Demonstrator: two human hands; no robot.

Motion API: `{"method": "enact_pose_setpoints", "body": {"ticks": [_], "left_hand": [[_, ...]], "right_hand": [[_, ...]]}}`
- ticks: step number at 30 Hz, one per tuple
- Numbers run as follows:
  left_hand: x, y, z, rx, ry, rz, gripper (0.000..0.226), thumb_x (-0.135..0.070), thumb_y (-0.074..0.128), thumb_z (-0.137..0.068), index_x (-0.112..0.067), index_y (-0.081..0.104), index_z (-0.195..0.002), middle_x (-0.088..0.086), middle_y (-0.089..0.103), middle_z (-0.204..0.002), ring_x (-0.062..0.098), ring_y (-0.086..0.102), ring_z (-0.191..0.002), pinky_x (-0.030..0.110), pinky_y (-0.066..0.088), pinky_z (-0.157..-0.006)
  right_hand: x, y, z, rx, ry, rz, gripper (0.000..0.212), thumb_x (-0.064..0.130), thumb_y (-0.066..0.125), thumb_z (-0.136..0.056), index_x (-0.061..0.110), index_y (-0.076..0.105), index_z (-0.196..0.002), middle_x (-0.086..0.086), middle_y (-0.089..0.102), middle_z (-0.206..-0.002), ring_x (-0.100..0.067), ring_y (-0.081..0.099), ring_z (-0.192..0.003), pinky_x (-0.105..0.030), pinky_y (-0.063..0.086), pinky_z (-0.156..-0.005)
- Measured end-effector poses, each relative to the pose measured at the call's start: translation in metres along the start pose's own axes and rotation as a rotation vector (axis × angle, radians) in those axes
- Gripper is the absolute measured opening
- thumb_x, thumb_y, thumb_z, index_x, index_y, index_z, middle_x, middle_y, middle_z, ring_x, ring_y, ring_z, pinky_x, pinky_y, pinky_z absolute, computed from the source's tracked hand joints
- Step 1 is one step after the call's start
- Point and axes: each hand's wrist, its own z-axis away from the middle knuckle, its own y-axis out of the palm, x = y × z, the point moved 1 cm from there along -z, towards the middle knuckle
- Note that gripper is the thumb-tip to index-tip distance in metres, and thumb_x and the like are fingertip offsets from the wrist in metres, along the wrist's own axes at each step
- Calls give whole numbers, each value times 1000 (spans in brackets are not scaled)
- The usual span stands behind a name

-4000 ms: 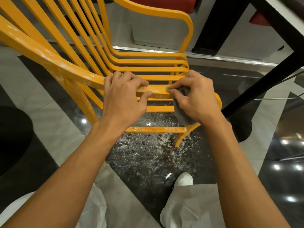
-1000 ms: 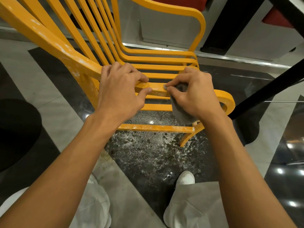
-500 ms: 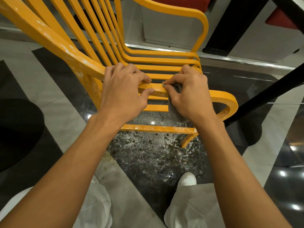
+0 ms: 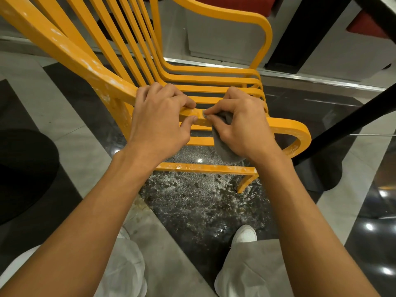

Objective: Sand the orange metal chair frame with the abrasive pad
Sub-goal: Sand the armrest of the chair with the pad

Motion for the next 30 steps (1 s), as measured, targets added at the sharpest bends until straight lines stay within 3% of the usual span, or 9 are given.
{"method": "enact_pose_setpoints", "body": {"ticks": [5, 8, 12, 15, 20, 26, 30], "left_hand": [[2, -5, -1, -6, -10, -36, 34, -51, 70, -96, -31, 75, -123, -7, 67, -120, 21, 52, -120, 43, 28, -111], [4, -6, 0, -2, -8, -56, 34, -51, 71, -95, -31, 75, -123, -8, 68, -120, 22, 53, -120, 44, 28, -111], [3, -7, 1, 0, -5, -68, 33, -50, 70, -96, -31, 75, -123, -7, 68, -120, 22, 54, -121, 44, 28, -112], [3, -8, 1, -4, -13, -87, 33, -50, 70, -96, -31, 75, -123, -7, 68, -121, 22, 54, -121, 46, 28, -113], [5, -9, 1, -13, -10, -89, 32, -49, 71, -96, -31, 75, -122, -7, 69, -120, 22, 55, -120, 45, 27, -113], [7, -11, 1, -23, -20, -101, 33, -51, 71, -94, -32, 76, -121, -8, 70, -119, 22, 55, -120, 46, 28, -114], [6, -11, 1, -20, -23, -101, 33, -51, 71, -94, -32, 76, -121, -7, 70, -120, 23, 55, -121, 45, 28, -115]], "right_hand": [[-11, -13, -3, 30, 66, 13, 8, 28, 78, -91, 24, 83, -96, 5, 60, -91, -12, 56, -86, -34, 49, -75], [-2, 0, -4, -44, 75, 38, 10, 26, 77, -93, 21, 83, -99, 6, 57, -91, -11, 54, -87, -30, 45, -74], [6, 5, -2, 11, 10, -27, 11, 27, 78, -92, 21, 83, -100, 5, 57, -89, -7, 51, -82, -24, 42, -69], [-3, -5, -4, 52, 37, -27, 9, 28, 79, -91, 24, 83, -98, 7, 58, -89, -9, 53, -84, -29, 46, -71], [7, 12, -5, -70, 42, 12, 10, 25, 77, -92, 19, 83, -99, 7, 55, -89, -10, 54, -83, -32, 47, -70], [0, 2, -5, 36, 1, -38, 10, 29, 79, -91, 24, 83, -98, 5, 59, -89, -11, 55, -83, -33, 47, -70], [2, 10, -10, -60, 34, -12, 11, 27, 77, -92, 20, 83, -98, 4, 58, -90, -12, 55, -84, -34, 47, -72]]}}
